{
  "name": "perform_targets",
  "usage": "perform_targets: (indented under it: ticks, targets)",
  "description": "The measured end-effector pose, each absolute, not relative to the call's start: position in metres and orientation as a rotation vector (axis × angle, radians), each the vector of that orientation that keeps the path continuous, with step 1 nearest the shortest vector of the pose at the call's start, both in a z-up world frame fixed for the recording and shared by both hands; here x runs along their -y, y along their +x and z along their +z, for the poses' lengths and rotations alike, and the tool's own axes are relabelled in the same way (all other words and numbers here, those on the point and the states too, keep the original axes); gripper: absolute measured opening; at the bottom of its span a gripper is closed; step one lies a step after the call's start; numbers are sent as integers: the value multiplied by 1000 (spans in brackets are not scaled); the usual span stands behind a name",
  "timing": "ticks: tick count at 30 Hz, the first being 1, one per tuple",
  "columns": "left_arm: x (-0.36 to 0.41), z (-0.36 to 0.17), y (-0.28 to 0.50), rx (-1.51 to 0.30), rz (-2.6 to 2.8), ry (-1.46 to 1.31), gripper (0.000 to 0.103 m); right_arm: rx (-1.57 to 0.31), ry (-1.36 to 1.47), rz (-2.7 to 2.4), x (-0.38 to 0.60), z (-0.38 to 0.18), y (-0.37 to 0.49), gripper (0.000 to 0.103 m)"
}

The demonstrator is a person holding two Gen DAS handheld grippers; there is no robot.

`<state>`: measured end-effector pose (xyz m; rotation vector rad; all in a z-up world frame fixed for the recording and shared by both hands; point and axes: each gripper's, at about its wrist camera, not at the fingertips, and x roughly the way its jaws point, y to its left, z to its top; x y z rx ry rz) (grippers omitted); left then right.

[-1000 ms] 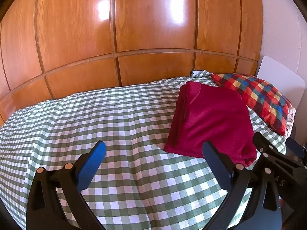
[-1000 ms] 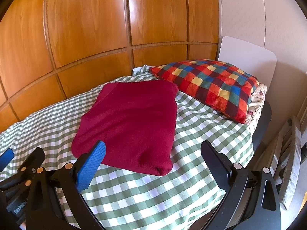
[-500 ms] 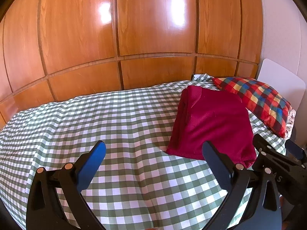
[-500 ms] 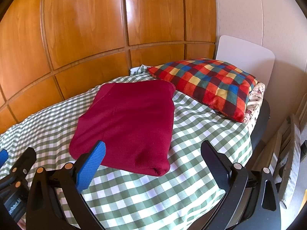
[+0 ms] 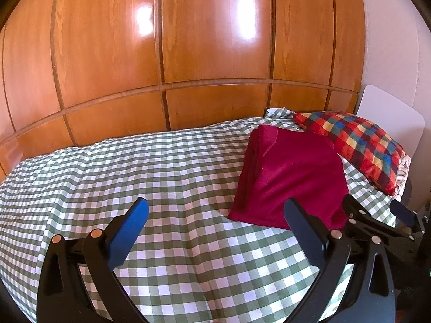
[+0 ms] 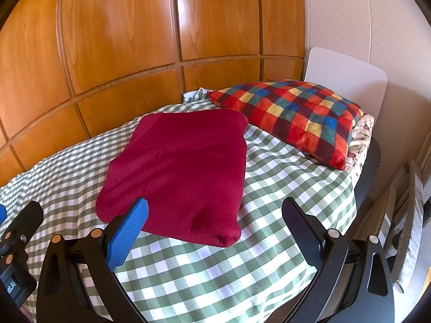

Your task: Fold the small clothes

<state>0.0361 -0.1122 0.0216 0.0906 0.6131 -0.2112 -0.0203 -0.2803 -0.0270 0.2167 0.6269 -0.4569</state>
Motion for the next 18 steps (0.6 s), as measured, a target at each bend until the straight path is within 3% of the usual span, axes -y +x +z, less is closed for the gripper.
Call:
perform_targets:
  ticks: [18]
  targets:
    - [105,-2,52,-695,-179,88,100,-661,260,-501,318,-34,-9,98]
